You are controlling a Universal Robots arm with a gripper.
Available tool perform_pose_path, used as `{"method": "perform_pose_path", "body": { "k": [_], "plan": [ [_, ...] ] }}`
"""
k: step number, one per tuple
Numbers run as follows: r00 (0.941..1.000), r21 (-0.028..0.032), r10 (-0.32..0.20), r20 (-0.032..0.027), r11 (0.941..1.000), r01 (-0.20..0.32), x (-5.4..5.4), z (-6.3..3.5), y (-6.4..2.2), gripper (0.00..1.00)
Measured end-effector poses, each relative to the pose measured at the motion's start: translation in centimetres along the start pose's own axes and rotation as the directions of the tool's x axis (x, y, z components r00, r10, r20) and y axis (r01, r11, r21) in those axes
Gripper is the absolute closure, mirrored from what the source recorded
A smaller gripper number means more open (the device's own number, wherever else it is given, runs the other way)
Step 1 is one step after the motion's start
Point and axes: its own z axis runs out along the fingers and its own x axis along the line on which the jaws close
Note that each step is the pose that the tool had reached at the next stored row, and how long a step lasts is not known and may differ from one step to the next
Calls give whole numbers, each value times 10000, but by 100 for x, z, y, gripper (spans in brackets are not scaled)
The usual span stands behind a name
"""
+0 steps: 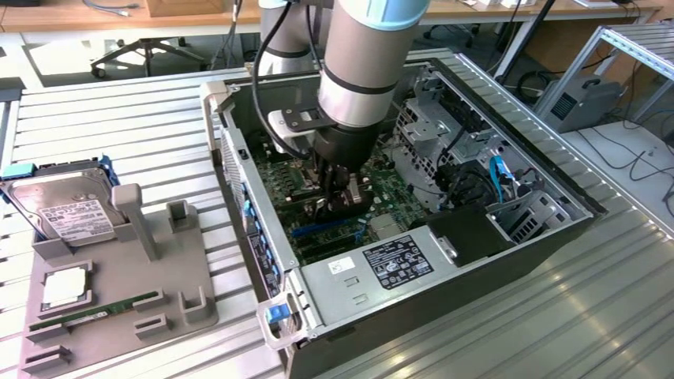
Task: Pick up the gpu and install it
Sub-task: 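Insert the gpu into the slot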
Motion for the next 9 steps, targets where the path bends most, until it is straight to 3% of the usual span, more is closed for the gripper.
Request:
{"method": "perform_pose_path", "body": {
  "k": [9],
  "plan": [
    [10000, -1, 0, -25, 10000, 0, -24, 54, 37, 73]
  ]
}}
